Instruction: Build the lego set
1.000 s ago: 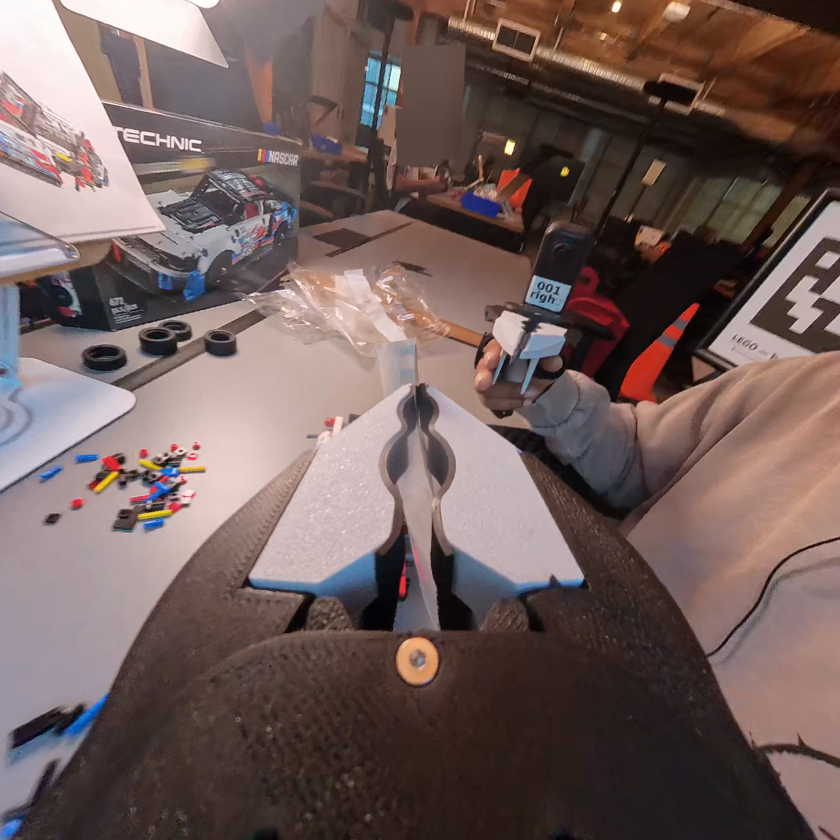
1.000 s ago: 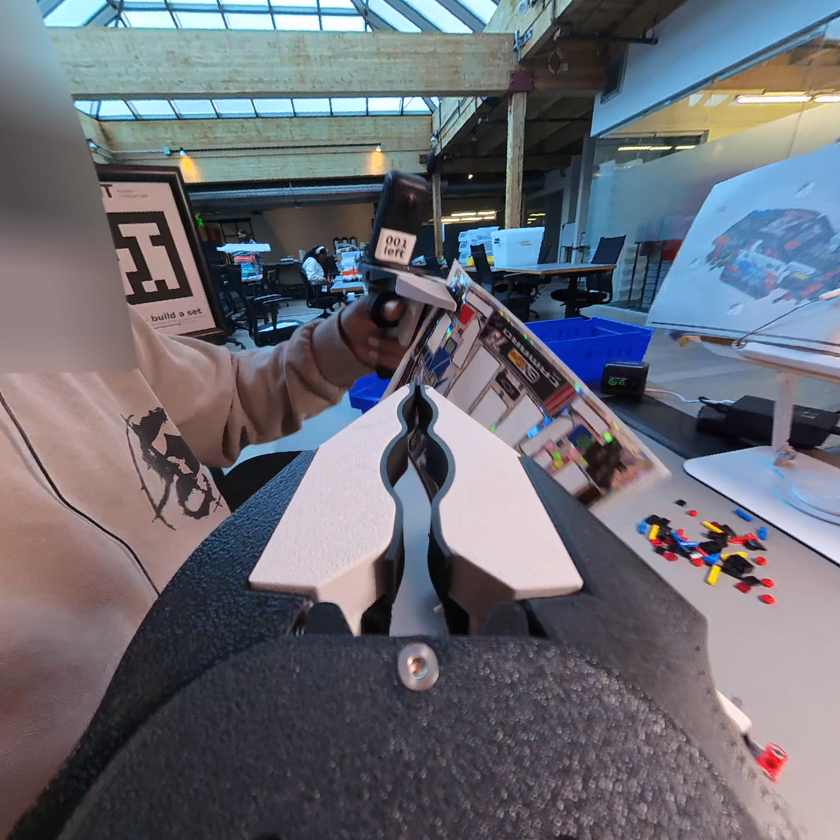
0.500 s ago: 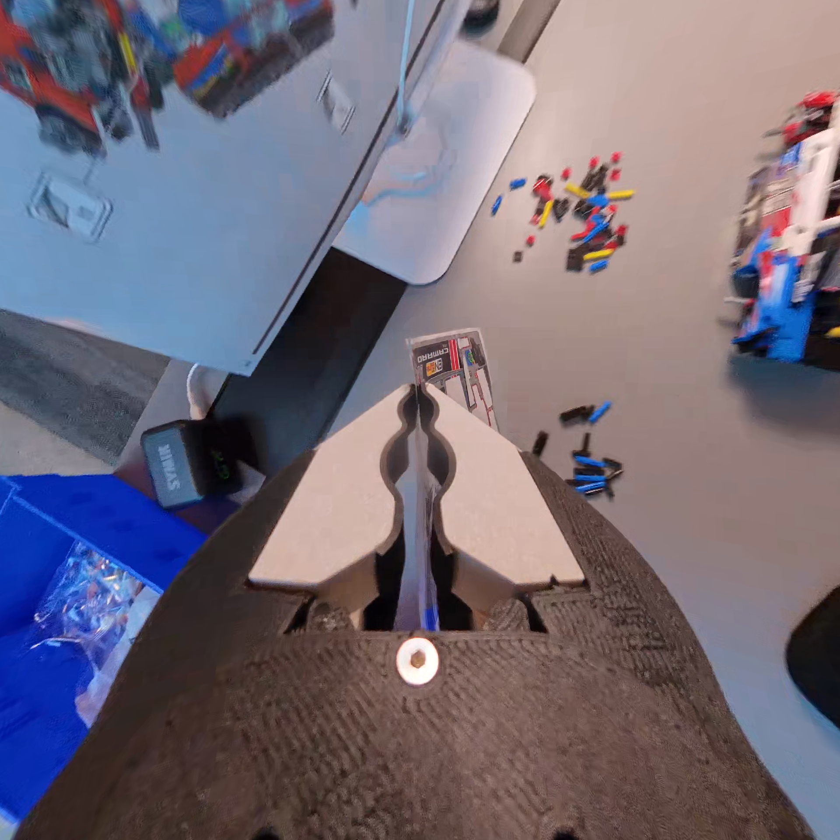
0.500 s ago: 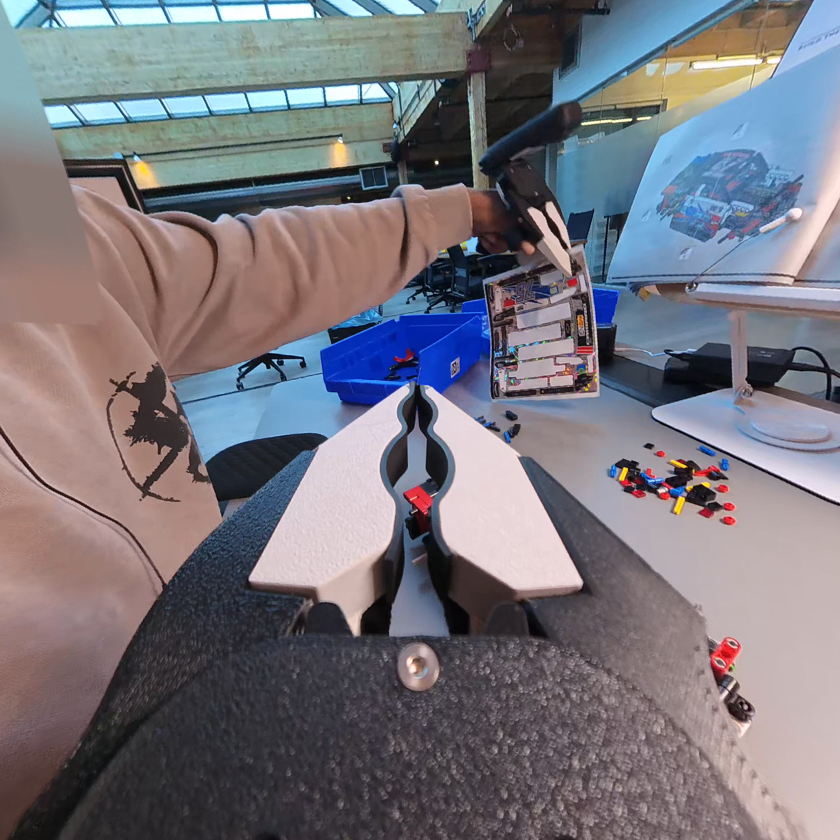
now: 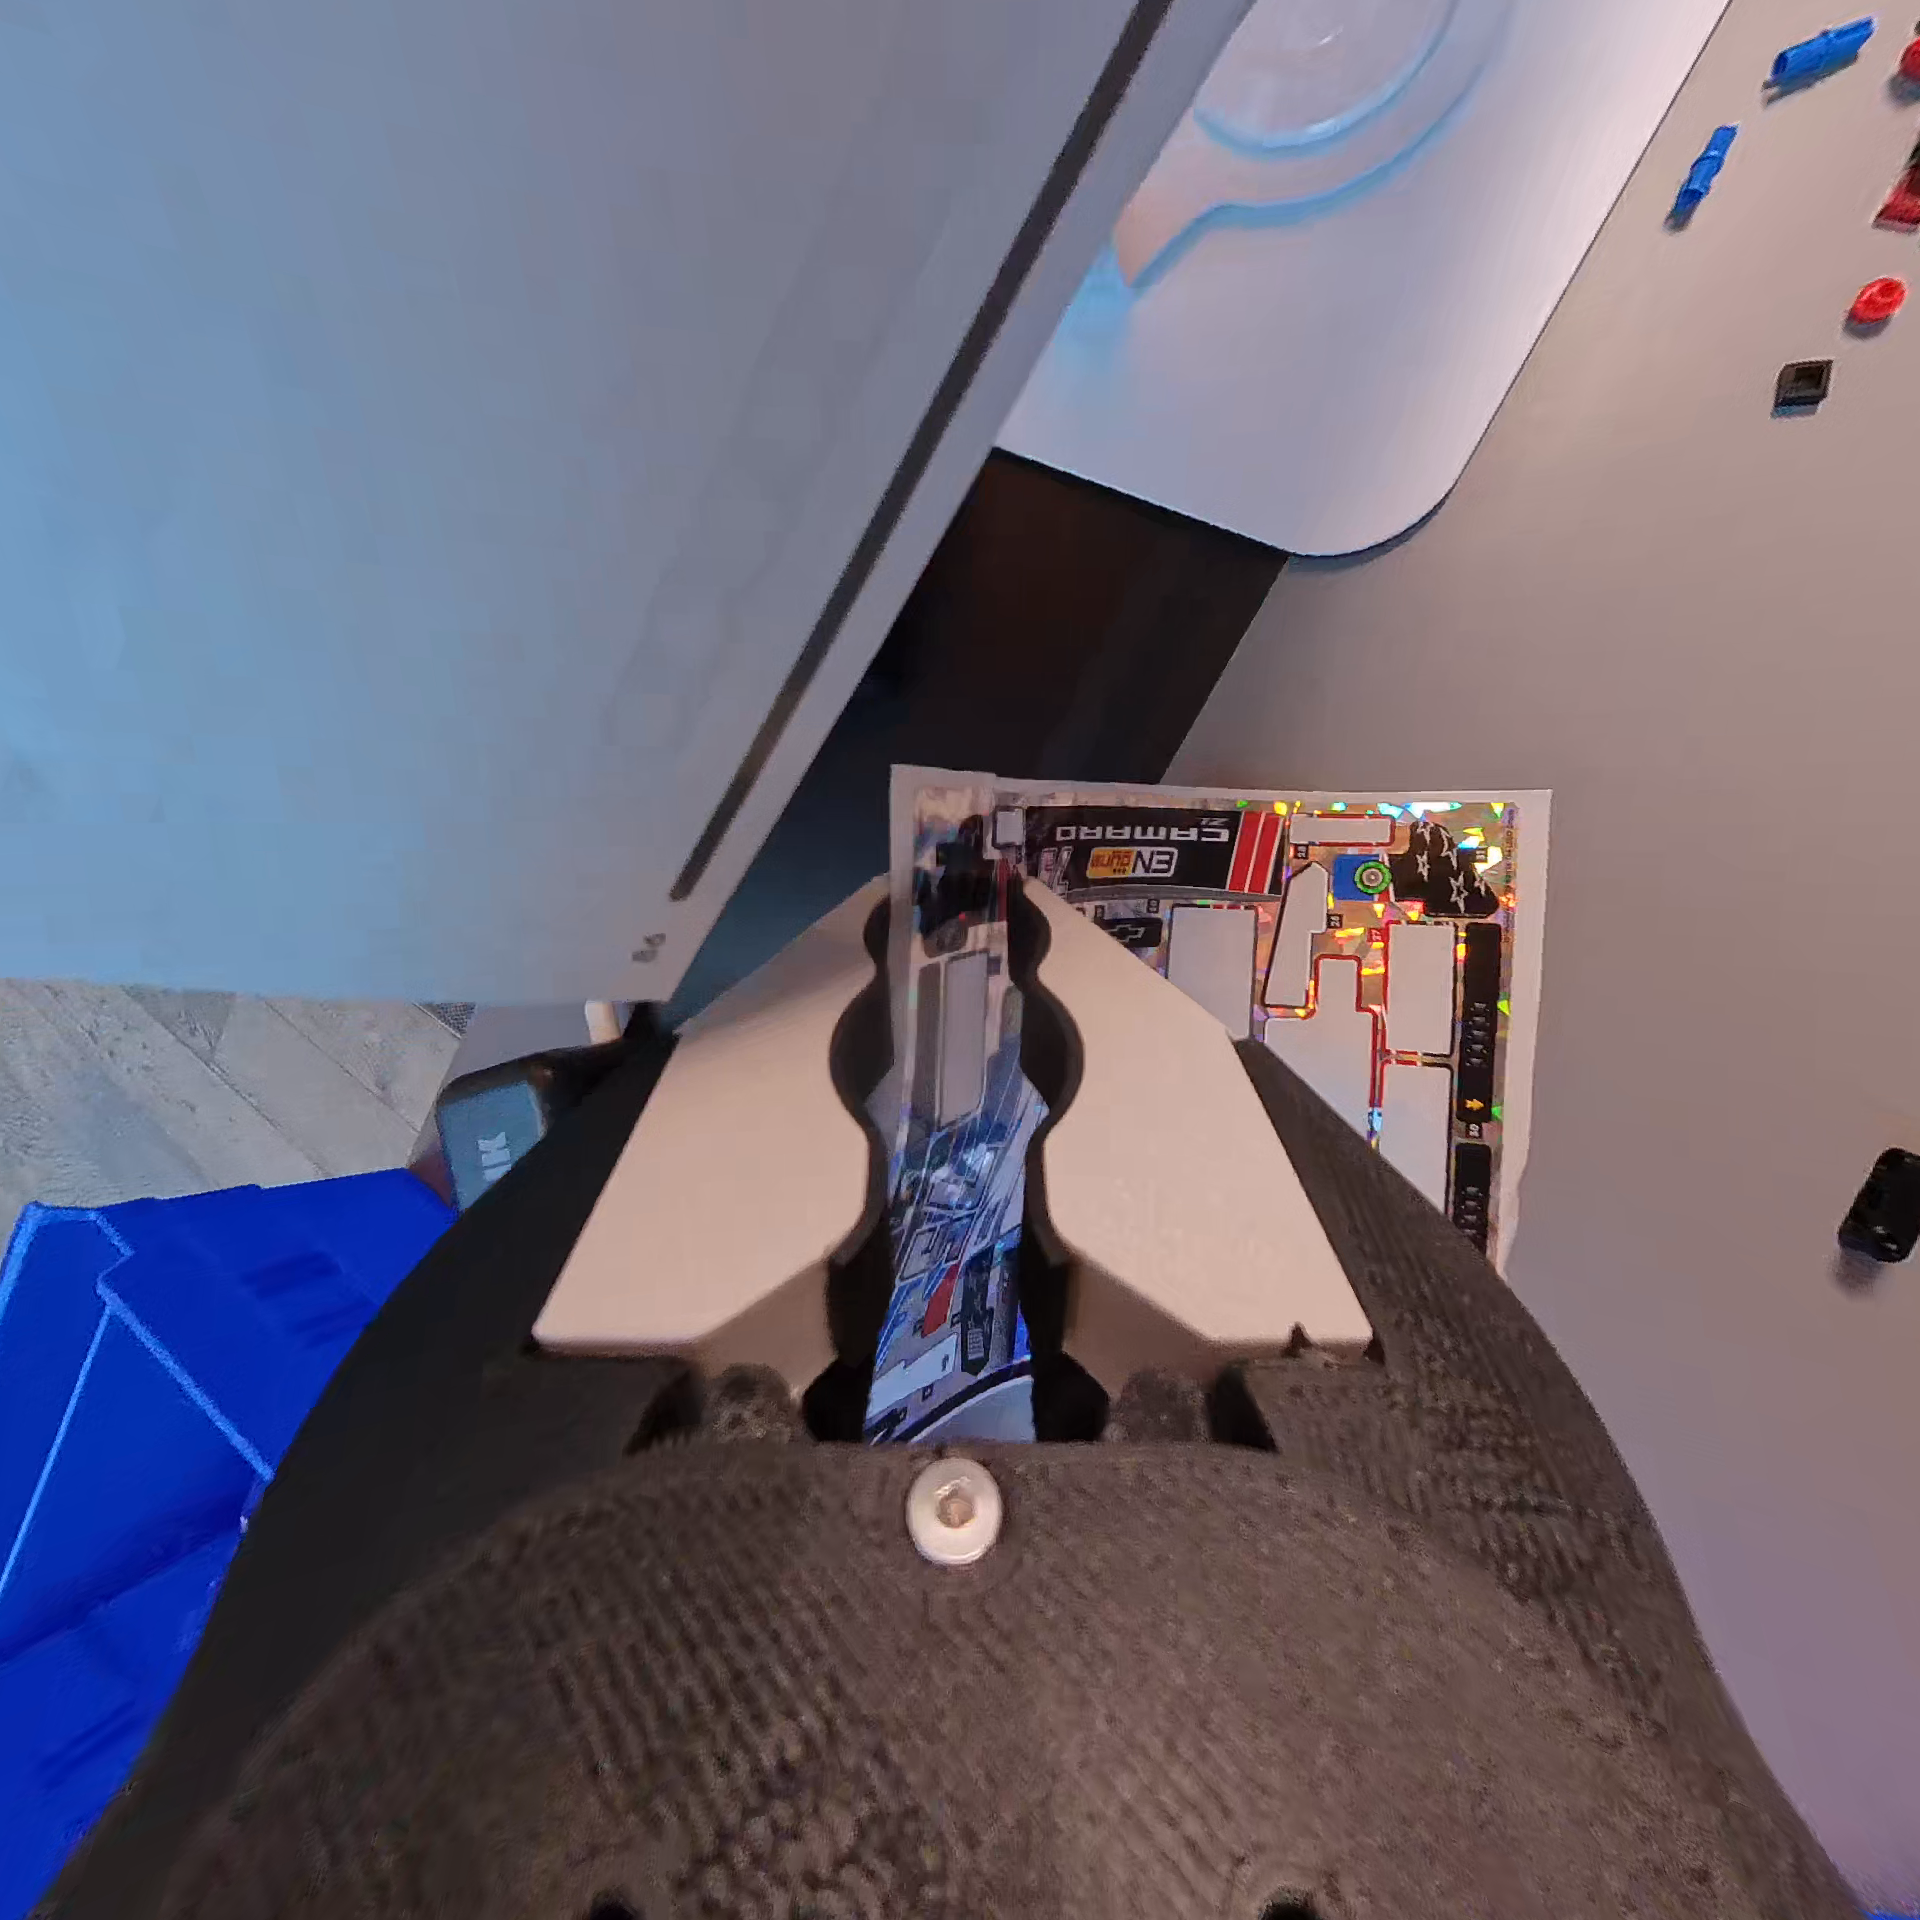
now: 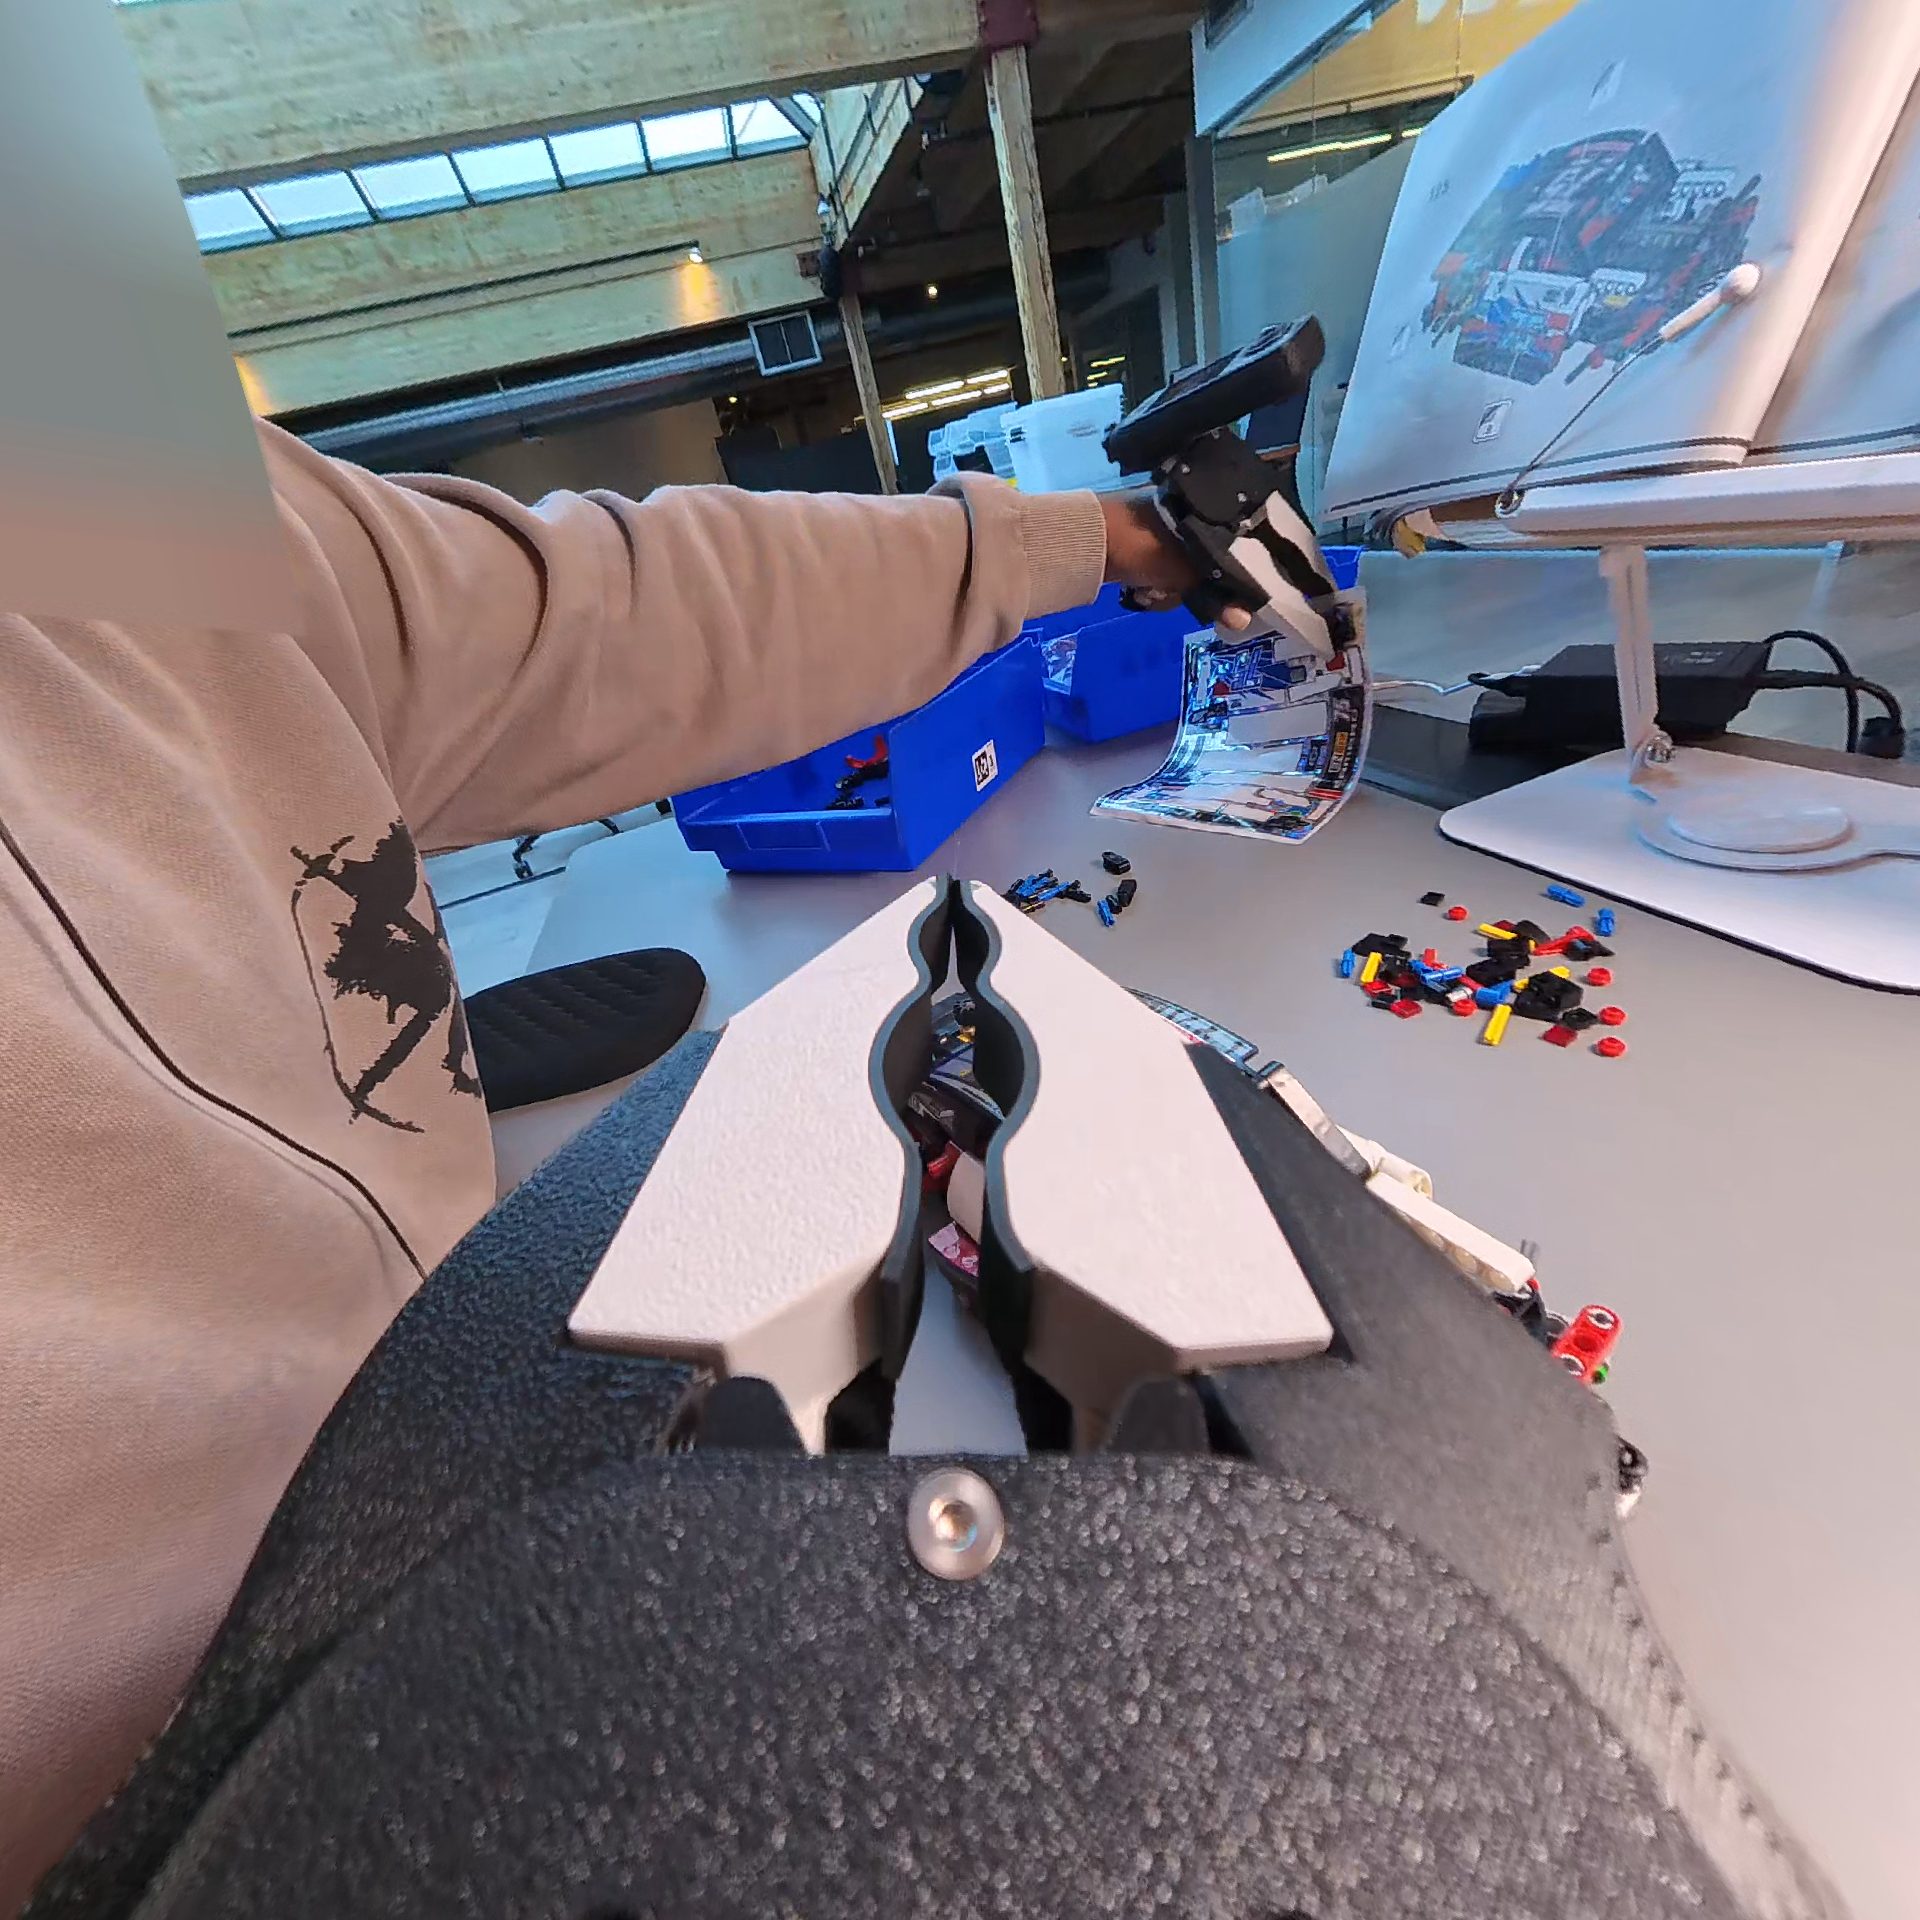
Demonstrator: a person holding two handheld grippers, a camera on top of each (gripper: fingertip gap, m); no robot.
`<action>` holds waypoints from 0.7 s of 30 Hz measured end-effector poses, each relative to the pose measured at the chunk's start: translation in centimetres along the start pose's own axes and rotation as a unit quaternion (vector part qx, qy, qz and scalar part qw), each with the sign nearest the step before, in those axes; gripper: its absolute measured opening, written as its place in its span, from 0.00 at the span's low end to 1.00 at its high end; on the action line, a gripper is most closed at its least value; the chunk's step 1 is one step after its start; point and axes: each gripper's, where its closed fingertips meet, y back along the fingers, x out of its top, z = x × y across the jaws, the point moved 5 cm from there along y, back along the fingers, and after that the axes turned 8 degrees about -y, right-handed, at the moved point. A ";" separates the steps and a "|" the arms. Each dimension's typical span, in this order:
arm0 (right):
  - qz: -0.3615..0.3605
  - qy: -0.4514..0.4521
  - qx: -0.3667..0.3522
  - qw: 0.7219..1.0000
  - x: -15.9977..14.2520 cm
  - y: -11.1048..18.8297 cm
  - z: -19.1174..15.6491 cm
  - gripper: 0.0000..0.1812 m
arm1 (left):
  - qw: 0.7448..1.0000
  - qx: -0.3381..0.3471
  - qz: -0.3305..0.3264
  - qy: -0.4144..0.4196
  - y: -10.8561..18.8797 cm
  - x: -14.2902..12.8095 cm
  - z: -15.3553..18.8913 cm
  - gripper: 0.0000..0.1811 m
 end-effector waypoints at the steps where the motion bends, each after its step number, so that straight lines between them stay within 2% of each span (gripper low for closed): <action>1: 0.001 0.000 -0.001 1.000 0.0 0.0 0.0 0.00 | 1.000 0.011 0.007 -0.001 0.3 -0.1 -0.1 0.13; 6: 0.009 0.005 -0.013 1.000 0.2 0.1 0.0 0.00 | 0.995 0.080 0.067 -0.005 4.3 0.4 0.1 0.32; 8: 0.010 0.007 -0.018 1.000 0.3 0.1 -0.1 0.00 | 0.991 0.094 0.099 0.000 6.6 1.2 1.3 0.32; 10: 0.010 0.010 -0.025 1.000 0.3 -0.1 -0.1 0.00 | 0.988 0.075 0.134 0.020 8.8 2.7 3.6 0.34; 13: 0.011 0.019 -0.036 0.999 0.3 -0.2 -0.2 0.00 | 0.977 0.010 0.209 0.043 11.9 6.0 9.9 0.36; 16: 0.013 0.025 -0.052 0.998 0.4 -0.2 -0.2 0.00 | 0.952 -0.102 0.282 0.064 13.6 8.9 18.8 0.38; 18: 0.009 0.034 -0.070 0.997 0.3 -0.3 -0.1 0.00 | 0.938 -0.158 0.302 0.056 13.4 9.8 24.9 0.43; 21: -0.010 0.055 -0.084 0.995 -0.3 -0.7 -0.2 0.00 | 0.933 -0.181 0.310 0.032 11.9 10.4 31.8 0.49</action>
